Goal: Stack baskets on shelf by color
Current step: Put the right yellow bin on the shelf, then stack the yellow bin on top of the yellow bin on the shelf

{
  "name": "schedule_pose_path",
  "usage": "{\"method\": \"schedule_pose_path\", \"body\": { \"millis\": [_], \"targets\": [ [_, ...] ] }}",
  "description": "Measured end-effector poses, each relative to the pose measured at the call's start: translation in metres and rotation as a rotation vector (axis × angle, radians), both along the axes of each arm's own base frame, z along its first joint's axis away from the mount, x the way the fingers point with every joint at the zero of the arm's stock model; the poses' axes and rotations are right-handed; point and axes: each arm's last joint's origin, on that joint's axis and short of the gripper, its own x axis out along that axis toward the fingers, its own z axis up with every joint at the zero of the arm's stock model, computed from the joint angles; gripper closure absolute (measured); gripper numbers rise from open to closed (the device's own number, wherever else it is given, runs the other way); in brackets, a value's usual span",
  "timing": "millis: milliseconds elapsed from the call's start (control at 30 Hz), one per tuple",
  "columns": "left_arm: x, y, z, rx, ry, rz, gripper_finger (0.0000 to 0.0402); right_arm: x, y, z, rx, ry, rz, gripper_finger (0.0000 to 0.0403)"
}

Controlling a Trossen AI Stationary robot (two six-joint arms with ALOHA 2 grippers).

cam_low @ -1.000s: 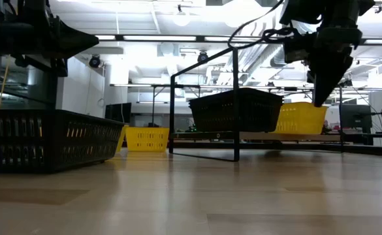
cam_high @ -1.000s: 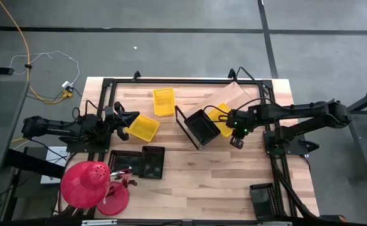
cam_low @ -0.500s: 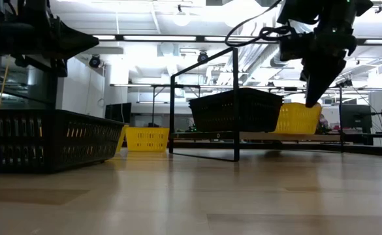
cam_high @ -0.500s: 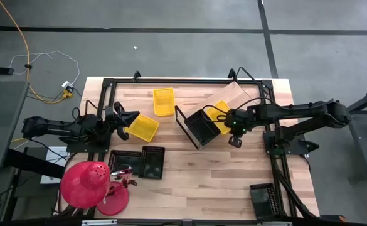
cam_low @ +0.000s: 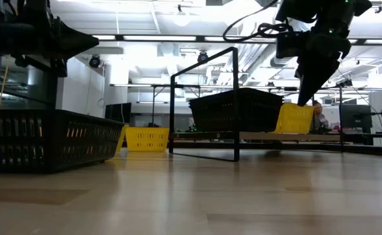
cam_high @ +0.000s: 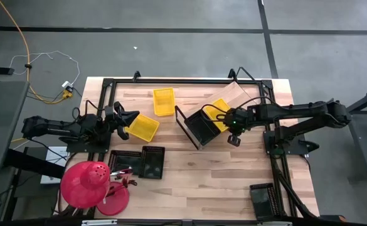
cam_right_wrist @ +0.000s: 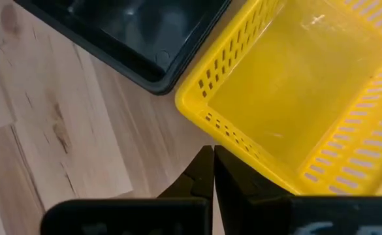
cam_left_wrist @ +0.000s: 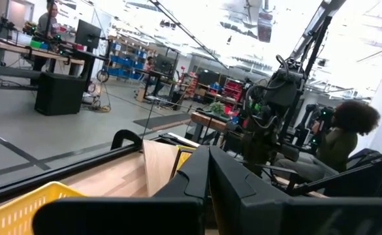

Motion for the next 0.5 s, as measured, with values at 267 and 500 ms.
{"method": "schedule_pose_path", "body": {
  "millis": [267, 500],
  "targets": [
    [0.000, 0.000, 0.000, 0.000, 0.000, 0.000, 0.0401, -0.005, 0.000, -0.002, 0.001, 0.053, 0.012, 0.0403],
    [0.000, 0.000, 0.000, -0.001, 0.000, 0.008, 0.0401, -0.014, 0.001, 0.002, 0.013, 0.125, 0.023, 0.0403]
  ]
}}
